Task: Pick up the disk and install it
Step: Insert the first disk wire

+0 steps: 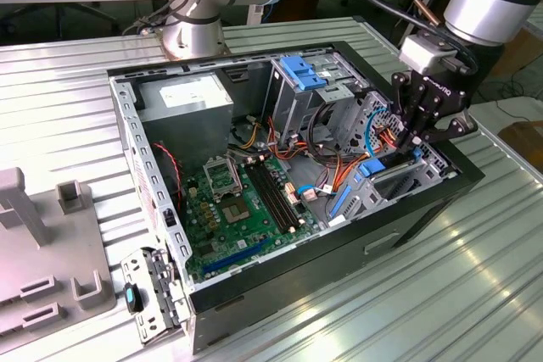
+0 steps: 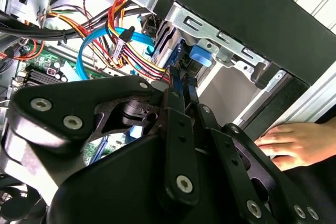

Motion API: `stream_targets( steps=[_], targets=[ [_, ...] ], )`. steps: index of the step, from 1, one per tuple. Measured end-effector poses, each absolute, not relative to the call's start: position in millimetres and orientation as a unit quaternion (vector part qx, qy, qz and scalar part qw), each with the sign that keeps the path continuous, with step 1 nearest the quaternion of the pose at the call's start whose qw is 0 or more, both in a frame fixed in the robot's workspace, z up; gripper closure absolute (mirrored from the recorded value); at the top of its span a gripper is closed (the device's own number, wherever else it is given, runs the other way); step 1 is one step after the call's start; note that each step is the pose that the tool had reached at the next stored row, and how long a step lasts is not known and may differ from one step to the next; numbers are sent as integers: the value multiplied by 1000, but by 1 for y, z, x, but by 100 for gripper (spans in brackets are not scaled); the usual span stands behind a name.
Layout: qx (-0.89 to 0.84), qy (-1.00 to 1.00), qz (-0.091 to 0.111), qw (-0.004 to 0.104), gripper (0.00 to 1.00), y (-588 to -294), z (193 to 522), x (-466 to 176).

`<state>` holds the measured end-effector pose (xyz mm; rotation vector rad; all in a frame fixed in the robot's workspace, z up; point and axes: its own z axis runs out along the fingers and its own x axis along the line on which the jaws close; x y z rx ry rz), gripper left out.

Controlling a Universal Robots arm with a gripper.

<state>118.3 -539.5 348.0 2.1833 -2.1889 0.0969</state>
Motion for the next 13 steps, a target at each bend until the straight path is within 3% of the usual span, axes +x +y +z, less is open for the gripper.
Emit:
stream_targets(
  steps=[13],
  targets=[
    [714, -699, 32, 24, 84, -541, 348, 118]
  ],
)
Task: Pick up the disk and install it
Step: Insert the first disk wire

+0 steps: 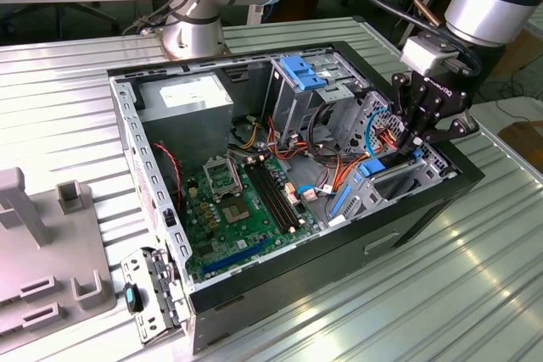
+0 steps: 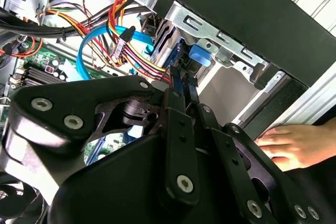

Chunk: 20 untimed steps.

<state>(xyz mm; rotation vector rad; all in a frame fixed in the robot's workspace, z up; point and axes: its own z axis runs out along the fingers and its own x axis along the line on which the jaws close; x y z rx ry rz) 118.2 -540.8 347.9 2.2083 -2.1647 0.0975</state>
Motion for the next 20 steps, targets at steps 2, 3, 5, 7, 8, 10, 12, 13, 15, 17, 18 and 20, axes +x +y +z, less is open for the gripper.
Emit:
stream_targets(
  steps=[2, 3, 5, 7, 8, 10, 12, 13, 15, 17, 18, 20],
  targets=[
    [715, -698, 31, 24, 84, -541, 348, 118],
    [715, -698, 31, 23, 84, -541, 348, 118],
    [716, -697, 31, 23, 84, -541, 348, 118],
    [717, -696, 31, 23, 84, -541, 348, 117],
    [717, -696, 31, 23, 84, -541, 348, 117],
    [717, -696, 31, 23, 84, -541, 347, 117],
    [717, -696, 31, 23, 84, -541, 346, 117],
    [717, -696, 31, 23, 84, -541, 346, 117],
    [717, -696, 31, 23, 84, -541, 345, 117],
    [717, -696, 31, 23, 84, -541, 345, 117],
    [717, -696, 31, 23, 84, -541, 345, 117],
    [717, -696, 30, 22, 84, -541, 346, 117]
  ],
)
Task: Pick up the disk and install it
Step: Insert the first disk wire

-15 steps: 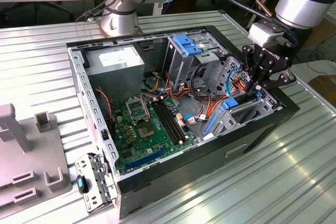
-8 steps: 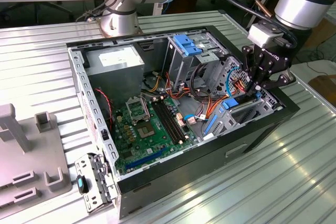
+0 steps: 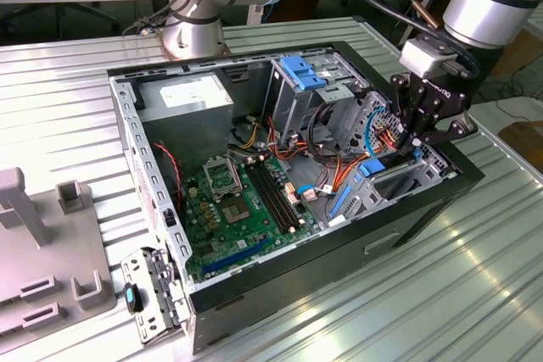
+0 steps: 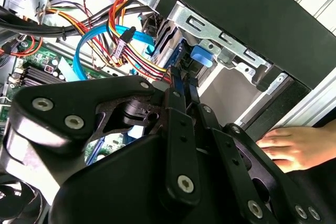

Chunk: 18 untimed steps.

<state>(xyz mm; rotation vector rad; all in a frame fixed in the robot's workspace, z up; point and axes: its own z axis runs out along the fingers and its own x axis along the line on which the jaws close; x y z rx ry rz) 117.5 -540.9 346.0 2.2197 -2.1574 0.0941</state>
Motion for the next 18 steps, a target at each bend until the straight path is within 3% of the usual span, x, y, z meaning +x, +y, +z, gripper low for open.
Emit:
stream_targets(
  steps=[18],
  targets=[
    [710, -703, 30, 23, 84, -539, 347, 117]
  ],
)
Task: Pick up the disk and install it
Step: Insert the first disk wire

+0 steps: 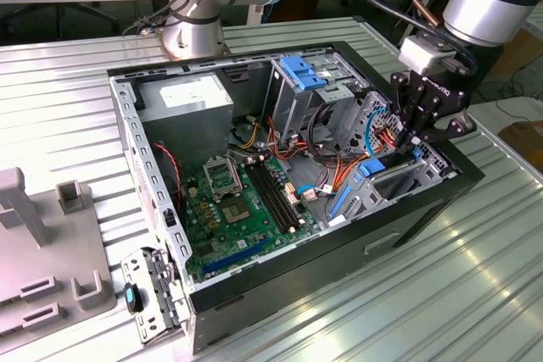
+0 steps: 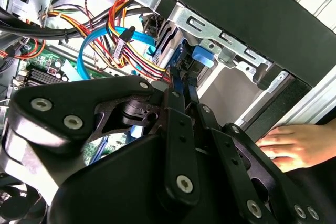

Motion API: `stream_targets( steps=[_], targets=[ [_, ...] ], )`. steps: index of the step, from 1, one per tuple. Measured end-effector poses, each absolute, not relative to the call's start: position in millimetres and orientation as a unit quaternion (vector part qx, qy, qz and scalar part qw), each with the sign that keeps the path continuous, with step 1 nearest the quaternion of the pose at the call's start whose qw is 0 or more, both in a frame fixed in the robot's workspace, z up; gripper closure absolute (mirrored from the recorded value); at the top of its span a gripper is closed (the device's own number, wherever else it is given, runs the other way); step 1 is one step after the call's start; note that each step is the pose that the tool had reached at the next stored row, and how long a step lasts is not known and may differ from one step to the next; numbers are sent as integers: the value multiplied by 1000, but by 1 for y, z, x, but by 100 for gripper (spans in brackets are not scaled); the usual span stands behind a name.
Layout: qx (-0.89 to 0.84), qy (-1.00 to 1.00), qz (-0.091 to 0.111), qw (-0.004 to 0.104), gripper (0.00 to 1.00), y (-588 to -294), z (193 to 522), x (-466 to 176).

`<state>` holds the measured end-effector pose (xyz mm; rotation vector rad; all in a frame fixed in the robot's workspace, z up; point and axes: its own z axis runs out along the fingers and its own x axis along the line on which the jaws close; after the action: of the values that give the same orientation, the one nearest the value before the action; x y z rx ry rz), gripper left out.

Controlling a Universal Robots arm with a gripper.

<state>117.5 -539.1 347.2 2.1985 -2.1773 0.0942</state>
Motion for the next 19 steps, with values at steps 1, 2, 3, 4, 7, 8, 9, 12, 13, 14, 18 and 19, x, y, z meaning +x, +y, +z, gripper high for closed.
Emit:
stream_targets(
  steps=[1, 2, 3, 4, 7, 8, 9, 12, 13, 14, 18, 19],
  targets=[
    [710, -703, 30, 23, 84, -539, 347, 117],
    [711, -703, 30, 23, 84, -539, 347, 118],
    [712, -701, 30, 23, 84, -539, 347, 118],
    [712, -701, 30, 23, 84, -539, 347, 118],
    [712, -701, 30, 23, 84, -539, 345, 117],
    [712, -701, 30, 23, 84, -539, 345, 117],
    [712, -701, 30, 23, 84, -539, 344, 117],
    [712, -701, 30, 23, 84, -539, 342, 117],
    [712, -701, 30, 23, 84, -539, 342, 117],
    [712, -701, 30, 23, 84, -539, 341, 117],
    [712, -701, 29, 23, 84, -539, 339, 117],
    [712, -701, 29, 23, 84, -539, 339, 117]
  ],
)
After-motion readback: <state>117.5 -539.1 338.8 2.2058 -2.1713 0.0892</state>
